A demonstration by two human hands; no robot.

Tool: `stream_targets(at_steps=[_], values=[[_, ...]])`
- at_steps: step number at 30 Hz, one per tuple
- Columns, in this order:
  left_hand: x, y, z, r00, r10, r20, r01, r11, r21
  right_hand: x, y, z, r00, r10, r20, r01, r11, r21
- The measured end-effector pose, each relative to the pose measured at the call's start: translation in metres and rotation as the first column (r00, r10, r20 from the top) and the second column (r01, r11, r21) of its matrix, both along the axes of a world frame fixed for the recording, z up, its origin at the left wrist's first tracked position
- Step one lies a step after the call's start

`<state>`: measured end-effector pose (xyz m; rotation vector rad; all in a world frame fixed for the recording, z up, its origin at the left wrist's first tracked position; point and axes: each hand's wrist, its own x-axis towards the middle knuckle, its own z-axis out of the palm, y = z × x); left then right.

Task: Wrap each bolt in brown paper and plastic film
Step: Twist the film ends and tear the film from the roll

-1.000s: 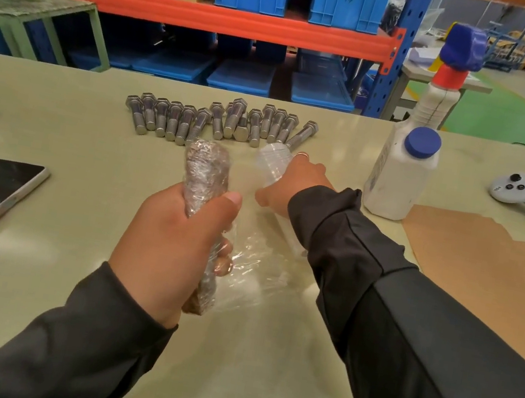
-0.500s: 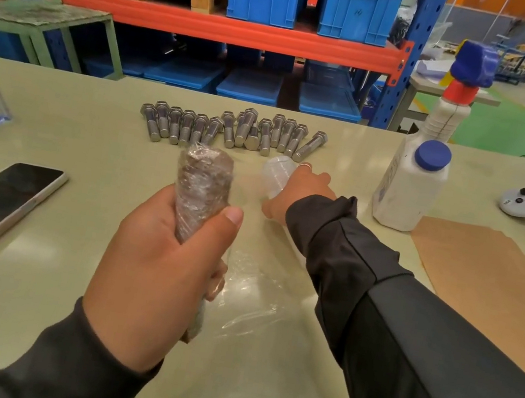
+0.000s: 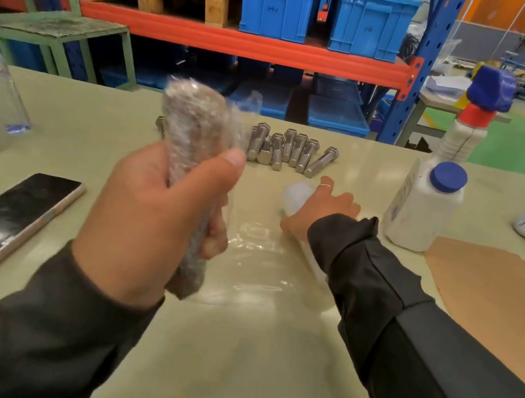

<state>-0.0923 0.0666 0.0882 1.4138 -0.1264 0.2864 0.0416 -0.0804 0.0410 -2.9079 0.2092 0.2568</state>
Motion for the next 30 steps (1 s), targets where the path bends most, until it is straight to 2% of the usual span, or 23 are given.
stream_targets(at_steps=[2, 4, 6, 9, 11, 12, 13, 14, 15, 18, 21, 25, 27, 28, 30], values=[[0.008, -0.007, -0.010, 0.990, -0.092, -0.111, 0.082, 0.993, -0.087, -0.003, 0.000, -0.005, 0.993, -0.029, 0.110, 0.021, 0.997, 0.072], [0.014, -0.014, -0.019, 0.963, -0.173, -0.208, 0.152, 0.982, -0.114, -0.004, -0.004, -0.009, 0.959, 0.032, 0.282, -0.062, 0.994, 0.095], [0.019, -0.020, -0.026, 0.942, -0.206, -0.264, 0.183, 0.977, -0.108, -0.009, -0.008, -0.007, 0.878, 0.084, 0.472, -0.182, 0.969, 0.165], [0.025, -0.028, -0.032, 0.935, -0.204, -0.290, 0.184, 0.978, -0.093, -0.024, -0.013, 0.000, 0.719, 0.092, 0.689, -0.395, 0.870, 0.296], [0.030, -0.033, -0.037, 0.942, -0.181, -0.283, 0.183, 0.983, -0.019, -0.039, -0.016, 0.008, 0.705, 0.003, 0.710, -0.489, 0.727, 0.482], [0.032, -0.034, -0.039, 0.946, -0.172, -0.274, 0.184, 0.983, 0.019, -0.049, -0.018, 0.013, 0.747, -0.027, 0.664, -0.519, 0.601, 0.608], [0.034, -0.036, -0.042, 0.950, -0.166, -0.266, 0.184, 0.982, 0.043, -0.058, -0.019, 0.018, 0.810, -0.014, 0.586, -0.522, 0.436, 0.733], [0.035, -0.038, -0.044, 0.952, -0.163, -0.257, 0.183, 0.981, 0.056, -0.067, -0.021, 0.019, 0.864, 0.015, 0.503, -0.485, 0.294, 0.824], [0.037, -0.039, -0.046, 0.956, -0.160, -0.245, 0.182, 0.981, 0.070, -0.074, -0.023, 0.019, 0.892, 0.059, 0.448, -0.449, 0.229, 0.864], [0.039, -0.046, -0.050, 0.968, -0.151, -0.202, 0.177, 0.977, 0.121, -0.086, -0.027, 0.016, 0.884, 0.017, 0.466, -0.447, 0.318, 0.836], [0.043, -0.050, -0.052, 0.966, -0.172, -0.192, 0.194, 0.976, 0.098, -0.087, -0.034, 0.015, 0.891, -0.109, 0.441, -0.399, 0.277, 0.874], [0.045, -0.052, -0.053, 0.935, -0.292, -0.200, 0.305, 0.952, 0.034, -0.085, -0.041, 0.015, 0.904, -0.135, 0.404, -0.364, 0.248, 0.898], [0.042, -0.052, -0.052, 0.880, -0.430, -0.200, 0.429, 0.902, -0.055, -0.083, -0.043, 0.013, 0.905, -0.084, 0.416, -0.380, 0.277, 0.883], [0.041, -0.051, -0.052, 0.828, -0.521, -0.210, 0.500, 0.854, -0.146, -0.082, -0.045, 0.013, 0.905, -0.037, 0.424, -0.398, 0.279, 0.874], [0.040, -0.046, -0.050, 0.644, -0.735, -0.215, 0.636, 0.669, -0.383, -0.079, -0.049, 0.011, 0.902, 0.106, 0.418, -0.431, 0.266, 0.862]])
